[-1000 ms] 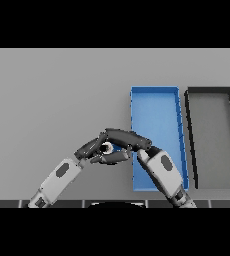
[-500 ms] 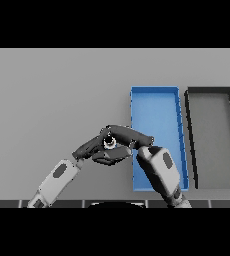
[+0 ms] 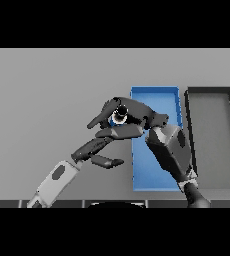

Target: Pick up the blue pipe and place it into the blue bin.

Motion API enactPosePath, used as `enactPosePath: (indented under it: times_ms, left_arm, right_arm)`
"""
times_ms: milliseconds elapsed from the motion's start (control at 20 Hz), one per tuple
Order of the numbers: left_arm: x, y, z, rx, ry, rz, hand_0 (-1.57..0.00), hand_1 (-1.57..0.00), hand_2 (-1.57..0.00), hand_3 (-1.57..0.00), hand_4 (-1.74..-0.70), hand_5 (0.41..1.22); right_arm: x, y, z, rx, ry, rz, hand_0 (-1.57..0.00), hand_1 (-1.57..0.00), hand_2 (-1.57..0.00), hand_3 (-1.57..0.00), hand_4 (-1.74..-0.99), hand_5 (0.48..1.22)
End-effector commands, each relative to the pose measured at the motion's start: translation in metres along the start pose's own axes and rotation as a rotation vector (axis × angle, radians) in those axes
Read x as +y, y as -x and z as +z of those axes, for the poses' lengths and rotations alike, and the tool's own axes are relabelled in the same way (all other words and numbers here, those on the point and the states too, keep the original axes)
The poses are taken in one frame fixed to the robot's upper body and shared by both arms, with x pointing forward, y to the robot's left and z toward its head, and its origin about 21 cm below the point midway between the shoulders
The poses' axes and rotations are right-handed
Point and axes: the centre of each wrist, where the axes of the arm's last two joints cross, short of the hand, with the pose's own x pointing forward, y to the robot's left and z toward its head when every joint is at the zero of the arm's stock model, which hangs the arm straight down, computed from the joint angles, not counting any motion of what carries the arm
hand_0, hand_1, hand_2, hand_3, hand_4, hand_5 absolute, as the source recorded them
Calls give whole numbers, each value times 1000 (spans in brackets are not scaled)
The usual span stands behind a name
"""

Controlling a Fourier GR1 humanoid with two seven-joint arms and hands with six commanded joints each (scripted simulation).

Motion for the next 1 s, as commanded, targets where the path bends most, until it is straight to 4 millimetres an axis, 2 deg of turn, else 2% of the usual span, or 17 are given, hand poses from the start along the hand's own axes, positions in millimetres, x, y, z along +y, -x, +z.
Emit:
enactPosePath:
  times_ms: [0,150,350,550,650,750,950]
  left_arm:
    - [2,1,-1,19,1,-1,0,0,0,1,-867,486]
    - [1,1,-1,19,5,-2,1,1,1,1,-864,483]
    - [-4,0,2,30,1,-16,1,1,1,1,-844,481]
    - [0,0,10,42,-20,-28,1,1,1,1,-827,467]
    - [2,1,8,54,-25,-30,1,1,1,1,-827,463]
    - [7,-2,8,48,-33,-40,1,1,1,1,-824,462]
    - [6,0,7,46,-17,-34,1,1,1,1,-826,466]
  right_arm:
    - [-9,-8,-7,-19,4,26,-1571,-1571,-1571,-1571,-1495,1221]
    - [-29,-28,-7,-54,122,56,-1571,-1571,-1571,-1571,-1496,1221]
    - [-72,-36,10,12,339,132,-1571,-1571,-1571,-1571,-1498,1221]
    - [-116,-13,45,149,543,91,-1571,-1571,-1571,-1571,-1499,1221]
    - [-126,9,68,215,634,54,-1571,-1571,-1571,-1571,-1499,1221]
    - [-132,25,89,269,700,18,-1571,-1571,-1571,-1571,-1499,1221]
    - [-124,64,126,433,814,-61,-1571,-1571,-1571,-1571,-1499,1221]
